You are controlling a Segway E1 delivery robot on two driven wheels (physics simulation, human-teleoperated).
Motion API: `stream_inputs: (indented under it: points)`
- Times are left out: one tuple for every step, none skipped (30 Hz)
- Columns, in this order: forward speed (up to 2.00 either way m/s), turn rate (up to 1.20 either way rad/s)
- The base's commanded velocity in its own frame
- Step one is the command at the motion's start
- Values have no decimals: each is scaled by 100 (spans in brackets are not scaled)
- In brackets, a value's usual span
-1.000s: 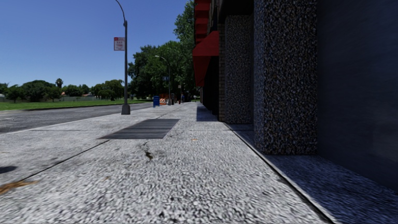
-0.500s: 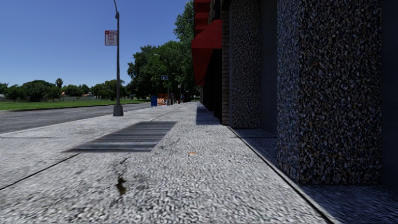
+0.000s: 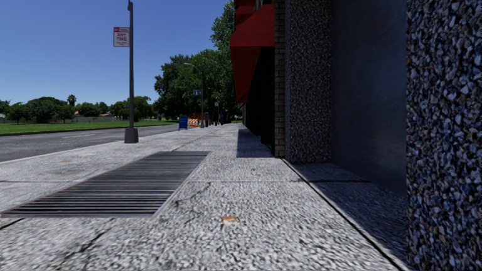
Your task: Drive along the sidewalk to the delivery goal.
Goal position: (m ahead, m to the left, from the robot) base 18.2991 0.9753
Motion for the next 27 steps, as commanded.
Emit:
stream_inputs:
  points:
    - [200, 0]
    - [200, 0]
    - [200, 0]
    - [200, 0]
    - [200, 0]
    - [200, 0]
    - [200, 0]
    - [200, 0]
    - [200, 0]
    - [200, 0]
    - [200, 0]
    - [200, 0]
    - [200, 0]
    - [200, 0]
    - [200, 0]
    - [200, 0]
    - [200, 0]
    - [200, 0]
    - [200, 0]
    - [200, 0]
    - [200, 0]
    - [200, 0]
    - [200, 0]
    - [200, 0]
    - [200, 0]
    - [200, 0]
    - [200, 0]
